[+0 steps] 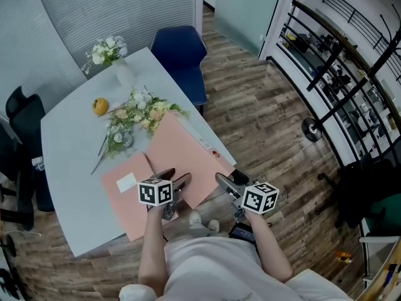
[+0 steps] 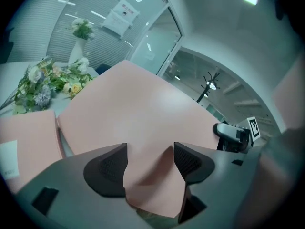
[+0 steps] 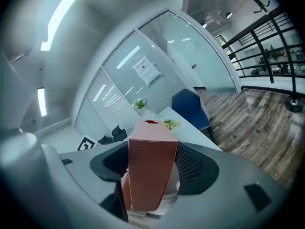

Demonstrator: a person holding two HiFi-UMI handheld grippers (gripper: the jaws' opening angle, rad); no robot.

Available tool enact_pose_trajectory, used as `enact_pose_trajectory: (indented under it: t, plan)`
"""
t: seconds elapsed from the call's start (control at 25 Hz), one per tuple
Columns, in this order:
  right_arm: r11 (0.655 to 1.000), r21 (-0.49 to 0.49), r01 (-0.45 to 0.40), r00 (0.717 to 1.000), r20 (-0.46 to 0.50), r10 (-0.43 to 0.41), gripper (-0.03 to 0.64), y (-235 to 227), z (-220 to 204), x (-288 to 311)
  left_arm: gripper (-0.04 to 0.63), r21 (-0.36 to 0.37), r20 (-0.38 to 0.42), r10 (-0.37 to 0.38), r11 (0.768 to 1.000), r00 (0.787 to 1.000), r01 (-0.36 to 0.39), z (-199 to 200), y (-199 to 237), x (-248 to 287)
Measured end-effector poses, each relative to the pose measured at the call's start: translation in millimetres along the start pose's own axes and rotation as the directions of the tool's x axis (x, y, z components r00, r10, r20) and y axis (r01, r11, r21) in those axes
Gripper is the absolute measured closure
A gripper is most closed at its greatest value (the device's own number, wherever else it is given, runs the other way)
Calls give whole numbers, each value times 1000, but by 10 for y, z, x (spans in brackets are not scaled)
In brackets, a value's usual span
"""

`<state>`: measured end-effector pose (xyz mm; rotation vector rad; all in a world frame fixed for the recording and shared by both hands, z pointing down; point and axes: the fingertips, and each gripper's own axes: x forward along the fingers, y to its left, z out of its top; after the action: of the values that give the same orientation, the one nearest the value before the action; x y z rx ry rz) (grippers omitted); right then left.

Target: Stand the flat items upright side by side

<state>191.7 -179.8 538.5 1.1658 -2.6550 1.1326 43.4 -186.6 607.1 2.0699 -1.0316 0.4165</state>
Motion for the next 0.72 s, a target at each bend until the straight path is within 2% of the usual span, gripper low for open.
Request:
enact_pose_trajectory:
  t: [0.08,0.16,0.72]
  plan:
    - [1000,-14,-1,1000,0,1,305,15,13,1,307,-50,29,-15,999,999,16,27,11,-10]
    - [1000,-31,-2,1000,0,2,305,34,26,2,307,-70,44,-17,997,999,20,42,18,-13]
    - [989,-147,-16,1000,-10,14,308,193,123,-9,307,-83,74,-19,996,997,25,112,-28,-12]
